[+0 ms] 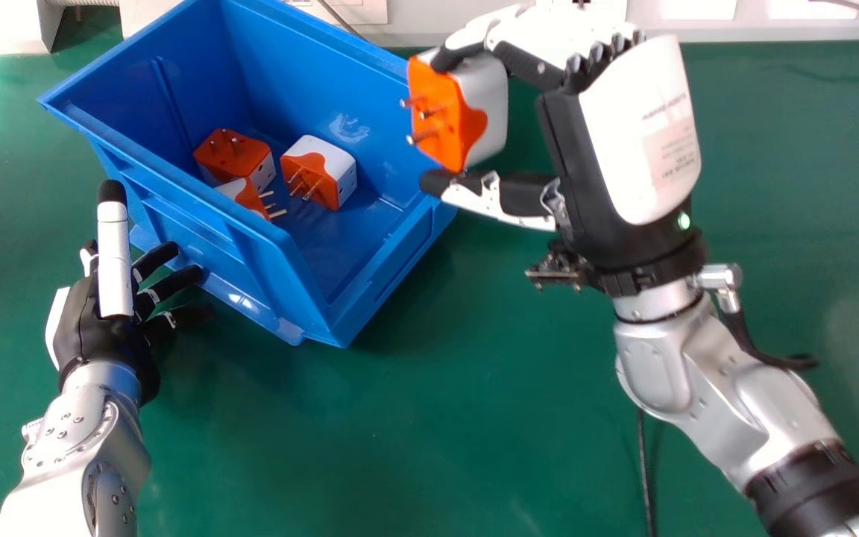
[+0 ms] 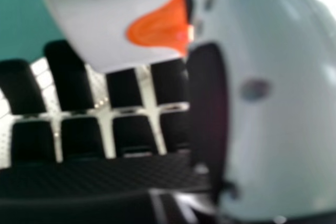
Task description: Pick all objects and put in blue box
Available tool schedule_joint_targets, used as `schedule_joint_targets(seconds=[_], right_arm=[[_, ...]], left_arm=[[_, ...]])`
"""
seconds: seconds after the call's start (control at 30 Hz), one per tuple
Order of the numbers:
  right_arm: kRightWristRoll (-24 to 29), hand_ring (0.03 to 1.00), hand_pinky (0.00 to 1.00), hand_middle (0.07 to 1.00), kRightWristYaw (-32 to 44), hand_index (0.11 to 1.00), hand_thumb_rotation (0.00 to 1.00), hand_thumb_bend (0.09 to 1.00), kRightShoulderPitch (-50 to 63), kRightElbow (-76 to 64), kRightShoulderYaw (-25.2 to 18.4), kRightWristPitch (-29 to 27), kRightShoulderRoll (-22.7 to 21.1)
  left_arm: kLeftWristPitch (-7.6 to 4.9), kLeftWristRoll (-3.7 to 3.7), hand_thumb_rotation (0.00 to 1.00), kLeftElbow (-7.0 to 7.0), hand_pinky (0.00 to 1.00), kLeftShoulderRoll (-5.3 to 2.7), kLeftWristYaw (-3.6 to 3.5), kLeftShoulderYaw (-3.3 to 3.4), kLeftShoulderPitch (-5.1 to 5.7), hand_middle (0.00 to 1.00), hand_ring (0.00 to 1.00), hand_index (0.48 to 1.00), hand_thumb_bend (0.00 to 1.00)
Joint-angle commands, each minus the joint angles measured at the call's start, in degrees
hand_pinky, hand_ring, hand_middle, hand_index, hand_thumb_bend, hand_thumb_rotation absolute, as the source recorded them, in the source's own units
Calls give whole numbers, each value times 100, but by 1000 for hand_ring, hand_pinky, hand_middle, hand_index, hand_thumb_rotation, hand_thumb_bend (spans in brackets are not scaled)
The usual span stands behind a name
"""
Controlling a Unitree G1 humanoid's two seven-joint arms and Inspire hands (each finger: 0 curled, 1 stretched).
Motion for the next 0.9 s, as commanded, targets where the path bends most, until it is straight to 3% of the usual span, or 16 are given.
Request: schedule_joint_targets(seconds=[0.0,0.2,0.47,0.87], right_arm=[[2,446,356,522,-346,469,0,501,-540,272,81,65,280],[28,448,357,519,-340,457,0,501,-1522,1599,410,473,887],[381,447,349,527,431,479,0,499,-2754,3289,749,72,1200],[275,460,355,534,1247,483,0,498,-3588,4417,1335,1009,1680]], left_arm=[[172,-20,932,68,638,-101,-62,-74,89,832,727,879,847],[144,-16,931,82,641,-88,-113,-79,124,834,731,880,842],[184,-21,929,22,644,-140,-81,-73,147,844,740,882,833],[136,36,930,-35,647,-173,-63,-137,196,846,739,883,834]])
